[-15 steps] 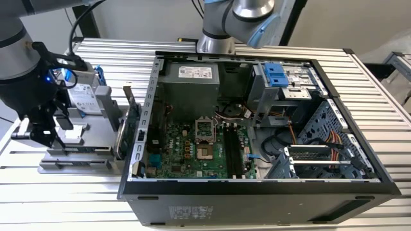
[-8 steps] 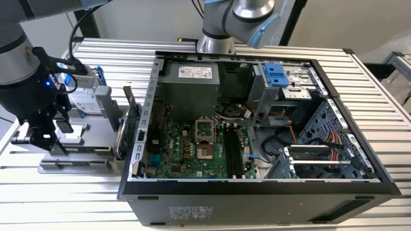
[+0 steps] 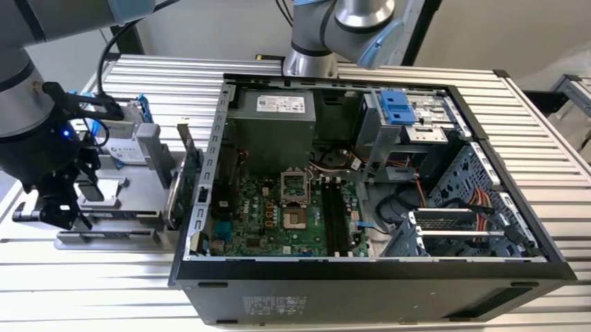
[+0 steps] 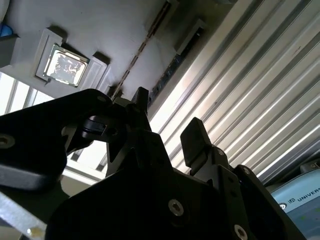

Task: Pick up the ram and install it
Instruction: 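Pick up the ram and move it above insertion slot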

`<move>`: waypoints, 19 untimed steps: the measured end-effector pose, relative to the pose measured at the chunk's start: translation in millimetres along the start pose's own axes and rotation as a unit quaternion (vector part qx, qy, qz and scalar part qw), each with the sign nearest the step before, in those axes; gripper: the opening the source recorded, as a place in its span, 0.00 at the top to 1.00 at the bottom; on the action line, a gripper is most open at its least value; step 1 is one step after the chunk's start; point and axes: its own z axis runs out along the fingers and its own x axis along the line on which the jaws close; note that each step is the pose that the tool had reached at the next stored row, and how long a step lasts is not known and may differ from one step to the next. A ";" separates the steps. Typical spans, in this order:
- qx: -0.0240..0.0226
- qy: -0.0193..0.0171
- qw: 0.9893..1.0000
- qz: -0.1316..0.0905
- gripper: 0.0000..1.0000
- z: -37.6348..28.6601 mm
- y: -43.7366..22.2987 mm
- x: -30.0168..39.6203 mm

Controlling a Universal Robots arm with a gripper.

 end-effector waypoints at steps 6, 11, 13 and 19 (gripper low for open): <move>0.000 -0.001 1.000 0.000 0.00 0.2 0.0 0.1; 0.003 -0.021 1.000 0.000 0.00 2.3 0.0 3.4; 0.004 -0.028 1.000 0.000 0.00 3.7 0.1 6.2; 0.004 -0.028 1.000 0.000 0.00 8.9 0.0 7.8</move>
